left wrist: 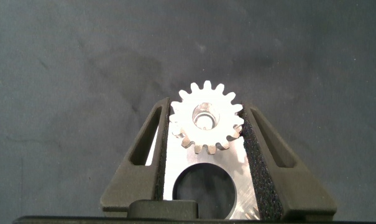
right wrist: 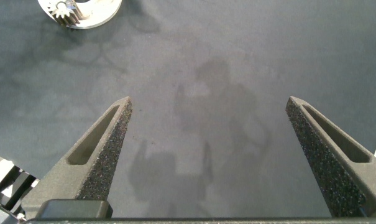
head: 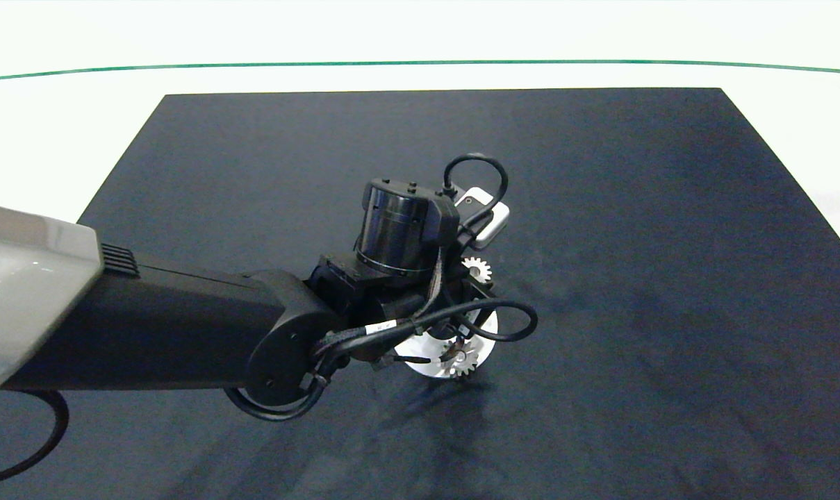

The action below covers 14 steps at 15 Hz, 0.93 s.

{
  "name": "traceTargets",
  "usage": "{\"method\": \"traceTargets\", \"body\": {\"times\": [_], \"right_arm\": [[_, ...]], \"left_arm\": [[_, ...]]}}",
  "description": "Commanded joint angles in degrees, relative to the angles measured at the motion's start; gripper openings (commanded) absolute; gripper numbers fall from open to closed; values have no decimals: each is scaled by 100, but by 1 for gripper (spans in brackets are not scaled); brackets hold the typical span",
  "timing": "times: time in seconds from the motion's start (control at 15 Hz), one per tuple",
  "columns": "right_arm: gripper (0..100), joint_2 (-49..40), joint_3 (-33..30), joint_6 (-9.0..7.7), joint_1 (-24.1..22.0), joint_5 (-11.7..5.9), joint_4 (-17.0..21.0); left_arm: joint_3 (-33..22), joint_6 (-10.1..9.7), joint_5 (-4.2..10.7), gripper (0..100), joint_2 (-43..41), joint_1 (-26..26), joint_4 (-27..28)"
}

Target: Install three planetary gears onto the carrier pins

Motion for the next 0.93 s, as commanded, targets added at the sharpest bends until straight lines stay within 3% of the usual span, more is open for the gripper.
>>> {"method": "traceTargets", "body": {"times": [0.07,0.93], "right_arm": [[100,-1,-1,-11,0,-10,11],[100,-10,-1,-11,0,-10,11]], "left_arm": [[-5,19,9,10,11,9,-16],[136,-16,0,10,73,0,-165]]}}
